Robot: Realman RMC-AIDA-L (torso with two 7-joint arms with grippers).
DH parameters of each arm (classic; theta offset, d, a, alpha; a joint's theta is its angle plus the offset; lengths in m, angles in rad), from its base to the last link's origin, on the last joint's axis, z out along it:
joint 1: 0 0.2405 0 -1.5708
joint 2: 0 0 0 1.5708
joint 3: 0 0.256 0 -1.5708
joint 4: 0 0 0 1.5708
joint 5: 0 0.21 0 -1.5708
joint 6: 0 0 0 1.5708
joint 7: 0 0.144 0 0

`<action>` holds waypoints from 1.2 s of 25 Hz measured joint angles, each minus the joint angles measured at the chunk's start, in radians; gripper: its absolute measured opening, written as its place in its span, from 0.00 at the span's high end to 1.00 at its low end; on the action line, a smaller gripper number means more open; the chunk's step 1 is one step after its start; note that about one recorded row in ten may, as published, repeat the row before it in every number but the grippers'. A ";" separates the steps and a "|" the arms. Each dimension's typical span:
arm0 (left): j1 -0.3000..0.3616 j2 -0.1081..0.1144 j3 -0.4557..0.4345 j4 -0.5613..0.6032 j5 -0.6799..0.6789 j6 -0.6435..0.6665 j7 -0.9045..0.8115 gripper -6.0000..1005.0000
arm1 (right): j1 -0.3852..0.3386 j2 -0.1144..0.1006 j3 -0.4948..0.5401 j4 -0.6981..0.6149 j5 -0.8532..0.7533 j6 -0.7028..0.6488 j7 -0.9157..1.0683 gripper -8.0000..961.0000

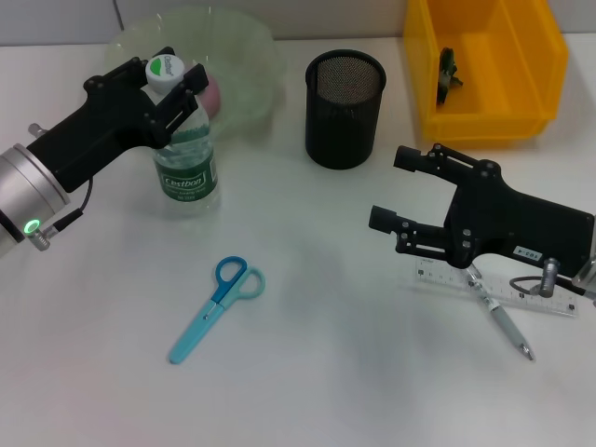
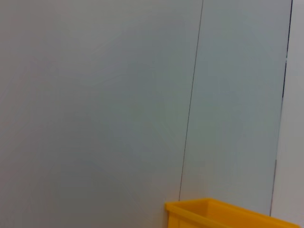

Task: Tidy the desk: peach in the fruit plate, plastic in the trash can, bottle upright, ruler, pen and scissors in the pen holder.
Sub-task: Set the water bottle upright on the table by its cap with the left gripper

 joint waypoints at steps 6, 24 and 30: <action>-0.004 0.000 -0.003 -0.009 -0.001 -0.005 0.002 0.45 | 0.001 0.000 -0.003 0.000 0.000 0.000 -0.001 0.15; -0.010 0.000 0.001 -0.018 -0.001 0.001 0.028 0.43 | 0.000 0.001 -0.004 0.000 0.000 -0.005 -0.001 0.15; -0.010 0.000 0.004 -0.018 -0.001 0.003 0.028 0.42 | 0.000 0.001 -0.004 -0.001 0.000 -0.003 -0.001 0.15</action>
